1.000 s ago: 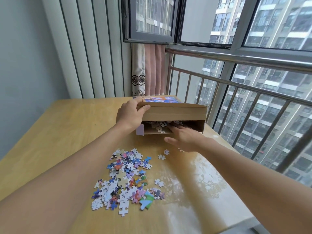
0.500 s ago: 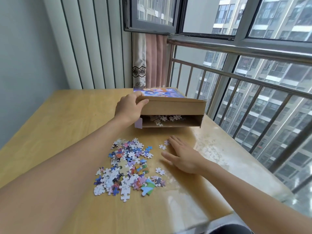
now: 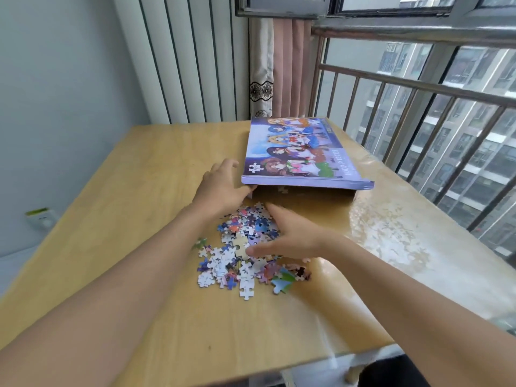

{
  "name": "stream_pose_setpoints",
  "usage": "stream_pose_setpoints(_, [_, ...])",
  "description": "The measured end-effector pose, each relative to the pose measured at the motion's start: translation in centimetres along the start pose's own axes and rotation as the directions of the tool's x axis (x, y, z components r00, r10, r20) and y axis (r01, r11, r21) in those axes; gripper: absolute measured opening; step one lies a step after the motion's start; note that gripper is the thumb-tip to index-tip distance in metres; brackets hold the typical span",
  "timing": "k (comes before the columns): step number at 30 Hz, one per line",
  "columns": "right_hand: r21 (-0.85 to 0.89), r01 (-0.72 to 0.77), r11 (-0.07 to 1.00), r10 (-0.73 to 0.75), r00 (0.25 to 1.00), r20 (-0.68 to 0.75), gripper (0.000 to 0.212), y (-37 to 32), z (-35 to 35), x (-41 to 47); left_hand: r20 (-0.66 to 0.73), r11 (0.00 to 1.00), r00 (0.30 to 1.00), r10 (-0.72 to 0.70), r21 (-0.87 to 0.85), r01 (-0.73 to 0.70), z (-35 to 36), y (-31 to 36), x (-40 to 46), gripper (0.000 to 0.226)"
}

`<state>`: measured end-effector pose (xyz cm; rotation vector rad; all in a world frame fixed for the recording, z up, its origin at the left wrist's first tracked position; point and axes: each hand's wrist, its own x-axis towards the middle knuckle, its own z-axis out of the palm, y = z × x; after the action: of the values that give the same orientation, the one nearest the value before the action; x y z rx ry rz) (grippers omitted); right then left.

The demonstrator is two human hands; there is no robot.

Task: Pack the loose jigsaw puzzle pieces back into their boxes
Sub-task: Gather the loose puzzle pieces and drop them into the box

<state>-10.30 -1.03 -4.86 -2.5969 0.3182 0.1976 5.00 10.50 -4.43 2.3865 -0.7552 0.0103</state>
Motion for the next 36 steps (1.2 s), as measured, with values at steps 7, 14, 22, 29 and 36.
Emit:
stream_pose_setpoints(7, [-0.068, -0.006, 0.998, 0.011, 0.997, 0.077, 0.134, -2.5, -0.1, 0.5, 0.288, 0.982, 0.949, -0.128, -0.100, 0.162, -0.8, -2.5, -4.8, 0.052])
stream_pose_setpoints(14, [-0.122, 0.040, 0.992, -0.037, 0.999, 0.026, 0.136, -2.8, 0.2, 0.9, 0.335, 0.803, 0.934, -0.121, -0.520, 0.290, 0.0, -1.3, -6.7, 0.034])
stream_pose_setpoints(22, [-0.020, 0.041, 0.999, -0.041, 0.998, -0.041, 0.092, -2.9, -0.7, 1.6, 0.160, 0.816, 0.987, 0.012, -0.572, 0.083, -0.4, -2.1, -7.0, 0.025])
stream_pose_setpoints(29, [0.278, -0.027, 0.960, 0.057, 0.993, -0.099, 0.050, -0.8, -1.3, 1.5, -0.122, 0.939, 0.931, 0.344, 0.048, -0.341, -2.2, -1.5, -3.4, 0.067])
stream_pose_setpoints(36, [0.881, -0.242, 0.406, 0.405, 0.912, 0.064, 0.016, 2.3, -2.1, -0.6, -0.139, 0.922, 0.914, 0.380, 0.128, -0.364, -1.5, 1.6, 0.9, 0.018])
